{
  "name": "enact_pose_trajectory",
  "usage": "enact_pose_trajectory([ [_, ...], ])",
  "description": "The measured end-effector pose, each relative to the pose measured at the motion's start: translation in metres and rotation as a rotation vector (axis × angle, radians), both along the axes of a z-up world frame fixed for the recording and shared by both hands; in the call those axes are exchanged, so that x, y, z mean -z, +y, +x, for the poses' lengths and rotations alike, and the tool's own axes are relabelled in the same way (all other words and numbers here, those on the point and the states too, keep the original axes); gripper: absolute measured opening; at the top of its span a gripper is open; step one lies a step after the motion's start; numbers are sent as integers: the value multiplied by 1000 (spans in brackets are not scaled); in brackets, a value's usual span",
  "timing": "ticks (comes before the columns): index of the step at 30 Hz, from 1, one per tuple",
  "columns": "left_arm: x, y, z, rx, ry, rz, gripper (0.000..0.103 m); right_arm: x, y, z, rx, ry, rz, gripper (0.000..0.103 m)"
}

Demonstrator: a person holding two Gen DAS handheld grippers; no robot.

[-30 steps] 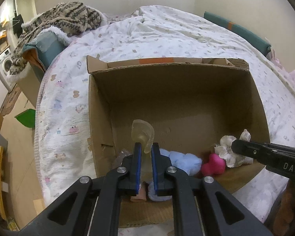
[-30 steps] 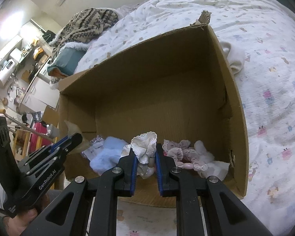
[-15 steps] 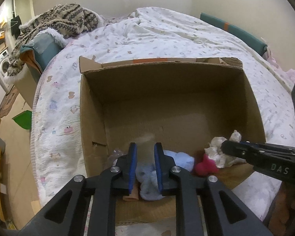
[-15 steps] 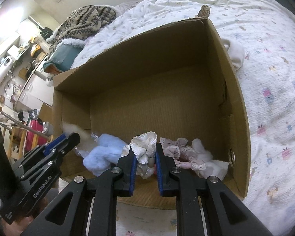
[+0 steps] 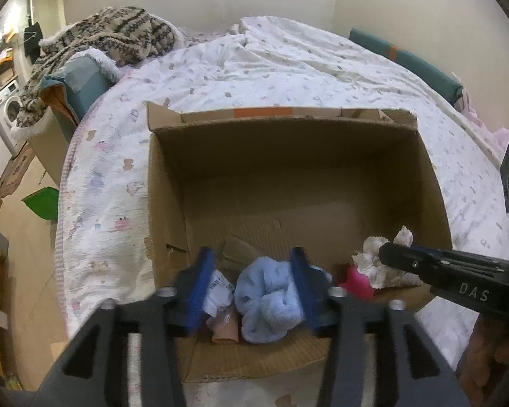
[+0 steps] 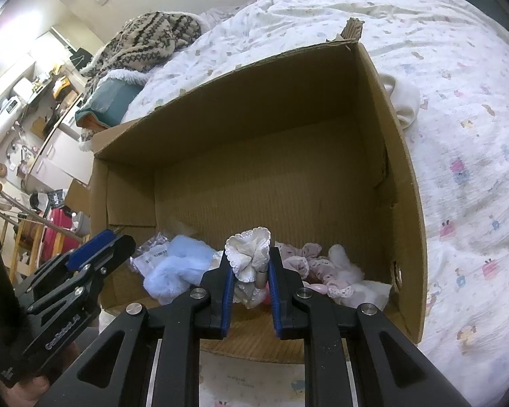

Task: Organize soft objects
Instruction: 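Open both grippers to release the items inside the box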

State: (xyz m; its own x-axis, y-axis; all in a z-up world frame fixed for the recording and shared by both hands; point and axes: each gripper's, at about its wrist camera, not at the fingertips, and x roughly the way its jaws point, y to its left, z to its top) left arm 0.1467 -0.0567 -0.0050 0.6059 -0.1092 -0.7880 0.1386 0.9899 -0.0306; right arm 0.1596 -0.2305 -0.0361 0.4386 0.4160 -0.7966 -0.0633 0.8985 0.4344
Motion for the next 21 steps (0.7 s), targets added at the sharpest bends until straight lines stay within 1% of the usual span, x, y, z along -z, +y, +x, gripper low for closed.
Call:
enact_pose_trajectory([
  [1, -2, 0, -1, -2, -8, -3, 58, -1, 0, 0, 3, -3, -2, 21],
  [5, -7, -1, -4, -6, -25, 1, 59, -5, -2, -1, 12, -22, -17, 26],
  [6, -8, 0, -4, -11, -28, 1, 59, -5, -3, -1, 17, -24, -21, 32],
  [8, -11, 1, -6, -9, -29, -10, 59, -8, -4, -2, 30, -35, -25, 55],
  [9, -14, 3, -8, -11, -39, -16, 59, -11, -5, -4, 41, -49, -31, 70],
  [11, -20, 4, -12, -18, -62, -16, 59, -18, -7, -7, 58, -86, -52, 72],
  [15, -32, 11, -17, -54, -88, -17, 59, -27, -8, -11, 60, -119, -69, 74],
  [18, -39, 17, -22, -93, -103, -3, 60, -36, -11, -17, 55, -146, -69, 74],
  [20, -43, 21, -26, -110, -114, 1, 63, -44, -12, -24, 62, -170, -93, 75],
  [21, -46, 24, -29, -118, -119, -3, 68, -48, -13, -29, 72, -187, -105, 77],
])
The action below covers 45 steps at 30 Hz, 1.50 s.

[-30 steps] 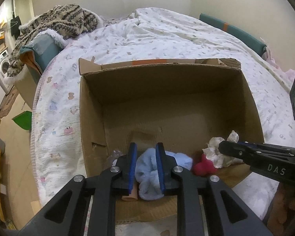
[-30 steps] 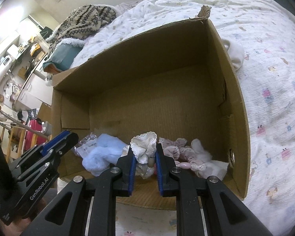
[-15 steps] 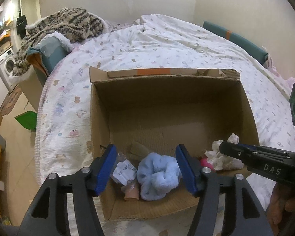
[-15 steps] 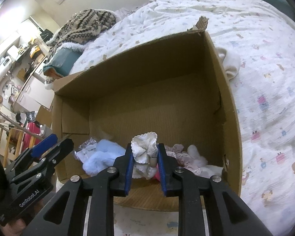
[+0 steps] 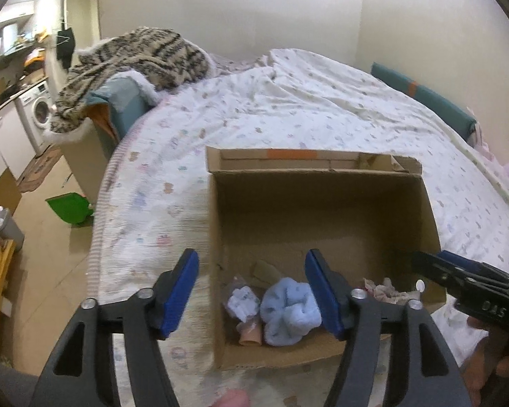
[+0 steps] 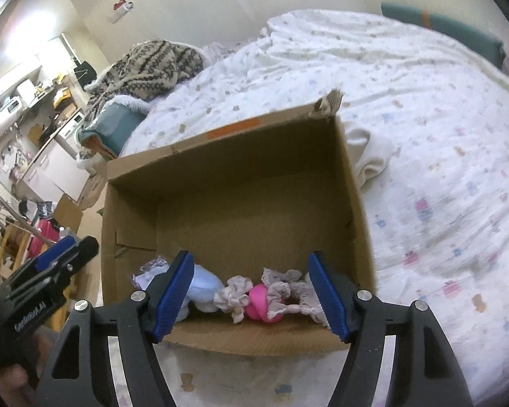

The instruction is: Organize soft objects

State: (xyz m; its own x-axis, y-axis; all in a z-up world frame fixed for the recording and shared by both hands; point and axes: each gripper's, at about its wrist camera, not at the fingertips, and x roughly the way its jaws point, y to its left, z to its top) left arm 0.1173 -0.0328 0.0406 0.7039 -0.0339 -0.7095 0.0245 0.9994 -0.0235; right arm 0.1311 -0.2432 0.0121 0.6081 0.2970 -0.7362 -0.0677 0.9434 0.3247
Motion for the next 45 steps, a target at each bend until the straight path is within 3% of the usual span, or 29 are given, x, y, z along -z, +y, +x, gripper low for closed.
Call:
enact_pose_trajectory([
  [6, -9, 10, -22, -27, -11, -13, 84, -18, -6, -24, 27, -64, -26, 100],
  [9, -10, 11, -34, -23, -20, -1, 95, -20, -8, -36, 33, -70, -35, 101],
  [15, -9, 16, -57, -26, -5, 3, 102, -26, -8, -58, 44, -112, -57, 103],
  [21, -9, 13, -76, -47, -16, 69, 102, -31, -5, -75, 49, -143, -83, 103],
  [34, -3, 15, -97, -54, -41, 57, 102, -24, 10, -95, 53, -195, -150, 103],
  [45, 8, 20, -93, -62, -11, 5, 102, -6, 14, -87, 47, -155, -182, 103],
])
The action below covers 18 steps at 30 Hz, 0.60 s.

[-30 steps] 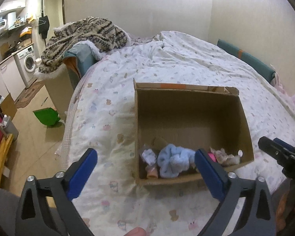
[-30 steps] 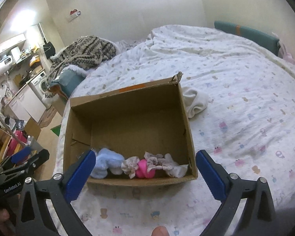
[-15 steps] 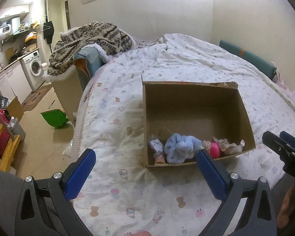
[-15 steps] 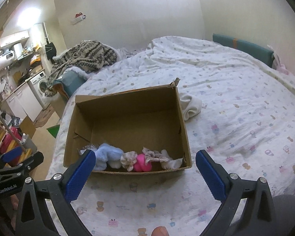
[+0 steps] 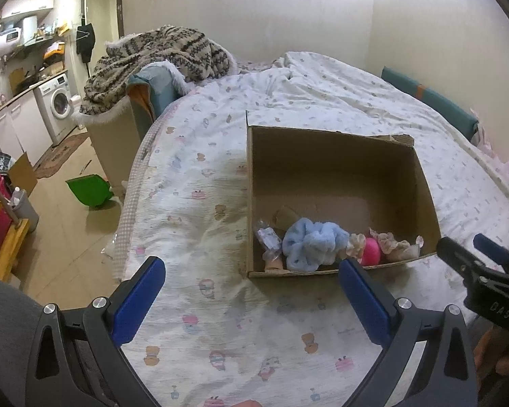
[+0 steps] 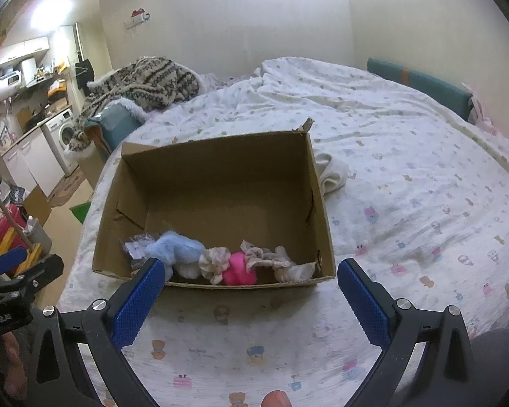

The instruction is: Organize soft objects

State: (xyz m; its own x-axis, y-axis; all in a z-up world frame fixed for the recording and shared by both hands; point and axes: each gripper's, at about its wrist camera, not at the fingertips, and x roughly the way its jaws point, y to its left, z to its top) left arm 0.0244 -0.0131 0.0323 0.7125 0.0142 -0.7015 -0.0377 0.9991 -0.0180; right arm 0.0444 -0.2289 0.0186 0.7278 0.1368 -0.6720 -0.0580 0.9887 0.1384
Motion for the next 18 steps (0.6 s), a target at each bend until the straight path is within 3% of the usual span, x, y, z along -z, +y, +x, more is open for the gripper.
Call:
enact_pose_trajectory([
  [18, 0, 0, 1, 9, 4, -17, 102, 3, 0, 3, -4, 10, -4, 103],
])
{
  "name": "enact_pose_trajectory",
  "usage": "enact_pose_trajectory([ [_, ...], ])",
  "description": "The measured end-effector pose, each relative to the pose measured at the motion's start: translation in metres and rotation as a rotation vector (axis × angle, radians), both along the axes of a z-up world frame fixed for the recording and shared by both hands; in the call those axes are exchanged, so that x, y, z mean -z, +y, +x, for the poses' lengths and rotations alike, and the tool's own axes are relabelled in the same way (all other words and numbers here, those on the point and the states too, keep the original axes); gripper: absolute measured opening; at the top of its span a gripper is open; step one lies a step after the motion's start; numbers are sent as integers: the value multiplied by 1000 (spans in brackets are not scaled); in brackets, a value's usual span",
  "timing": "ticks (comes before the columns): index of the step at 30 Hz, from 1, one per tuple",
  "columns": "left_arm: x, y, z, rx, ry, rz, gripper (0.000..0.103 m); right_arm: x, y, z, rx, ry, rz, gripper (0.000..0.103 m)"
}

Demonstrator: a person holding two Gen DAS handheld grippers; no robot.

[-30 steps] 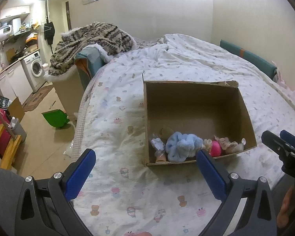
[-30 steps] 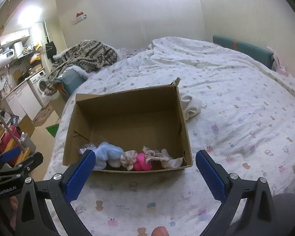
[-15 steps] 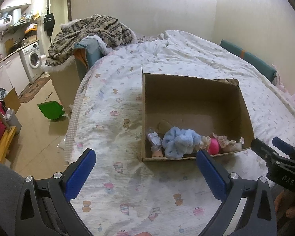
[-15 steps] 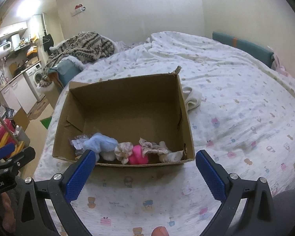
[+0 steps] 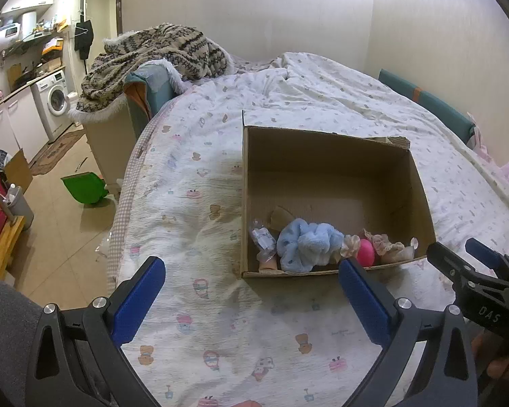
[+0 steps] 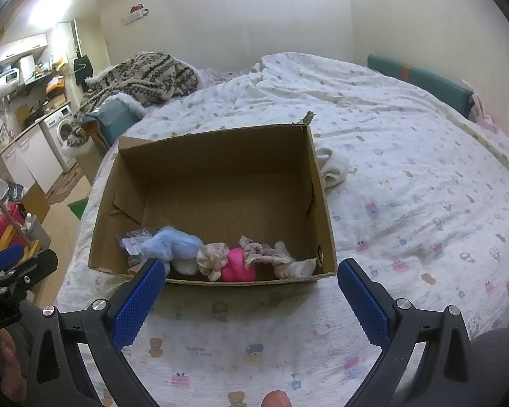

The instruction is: Organize soft objects

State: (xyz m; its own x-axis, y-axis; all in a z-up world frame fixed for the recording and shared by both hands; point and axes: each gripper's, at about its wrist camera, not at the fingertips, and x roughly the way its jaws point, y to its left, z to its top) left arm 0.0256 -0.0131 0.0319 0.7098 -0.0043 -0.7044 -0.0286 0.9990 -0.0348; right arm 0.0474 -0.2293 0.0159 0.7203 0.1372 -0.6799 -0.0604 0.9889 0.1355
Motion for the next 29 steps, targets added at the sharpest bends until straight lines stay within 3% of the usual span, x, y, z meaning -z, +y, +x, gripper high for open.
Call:
enact_pose_trajectory([
  [29, 5, -2, 1, 13, 12, 4, 102, -1, -1, -1, 5, -5, 5, 103],
])
